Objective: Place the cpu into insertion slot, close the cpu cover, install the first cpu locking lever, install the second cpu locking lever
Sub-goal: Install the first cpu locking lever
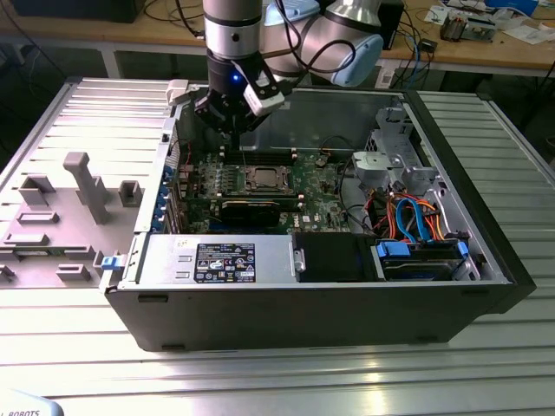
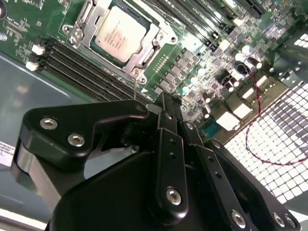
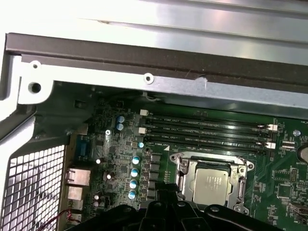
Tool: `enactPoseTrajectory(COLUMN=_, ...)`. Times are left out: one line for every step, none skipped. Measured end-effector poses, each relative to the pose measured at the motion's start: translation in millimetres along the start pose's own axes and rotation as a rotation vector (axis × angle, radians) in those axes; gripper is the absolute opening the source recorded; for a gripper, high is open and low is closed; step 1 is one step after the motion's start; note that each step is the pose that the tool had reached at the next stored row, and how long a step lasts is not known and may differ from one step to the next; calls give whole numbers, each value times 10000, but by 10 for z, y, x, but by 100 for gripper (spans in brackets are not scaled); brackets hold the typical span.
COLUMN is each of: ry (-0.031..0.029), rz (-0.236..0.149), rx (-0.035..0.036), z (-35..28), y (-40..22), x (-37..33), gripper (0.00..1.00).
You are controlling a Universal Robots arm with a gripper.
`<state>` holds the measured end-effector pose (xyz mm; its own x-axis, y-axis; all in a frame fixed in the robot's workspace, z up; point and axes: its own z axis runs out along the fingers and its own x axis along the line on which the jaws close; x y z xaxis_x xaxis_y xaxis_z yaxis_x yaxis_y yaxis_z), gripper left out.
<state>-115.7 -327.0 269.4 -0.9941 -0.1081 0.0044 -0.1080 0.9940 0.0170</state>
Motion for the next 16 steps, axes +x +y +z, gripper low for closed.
enactPoseTrajectory(ry=-10, rz=1, rx=-73, z=10, y=3, x=0, gripper=11)
enactPoseTrajectory(ry=-12, rz=2, rx=-99, z=13, y=8, x=-1, gripper=11)
enactPoseTrajectory(ry=-14, rz=1, rx=-119, z=17, y=18, x=-2, gripper=11)
enactPoseTrajectory(ry=-16, rz=0, rx=-137, z=21, y=34, x=-4, gripper=11)
enactPoseTrajectory(ry=-17, rz=0, rx=-151, z=22, y=40, x=-4, gripper=11)
enactPoseTrajectory(ry=-18, rz=-1, rx=-163, z=23, y=47, x=-5, gripper=11)
enactPoseTrajectory(ry=-19, rz=0, rx=-168, z=25, y=54, x=-6, gripper=11)
enactPoseTrajectory(ry=-19, rz=0, rx=-172, z=27, y=61, x=-6, gripper=11)
enactPoseTrajectory(ry=-20, rz=-1, rx=-173, z=29, y=70, x=-7, gripper=11)
enactPoseTrajectory(ry=-20, rz=-1, rx=-173, z=29, y=81, x=-9, gripper=11)
enactPoseTrajectory(ry=-20, rz=-2, rx=-174, z=30, y=106, x=-12, gripper=11)
enactPoseTrajectory(ry=-19, rz=-1, rx=-173, z=30, y=121, x=-13, gripper=11)
enactPoseTrajectory(ry=-20, rz=0, rx=-174, z=31, y=136, x=-17, gripper=11)
enactPoseTrajectory(ry=-20, rz=-1, rx=-174, z=31, y=142, x=-24, gripper=11)
enactPoseTrajectory(ry=-19, rz=-2, rx=-174, z=31, y=145, x=-39, gripper=11)
enactPoseTrajectory(ry=-19, rz=0, rx=-173, z=31, y=145, x=-71, gripper=11)
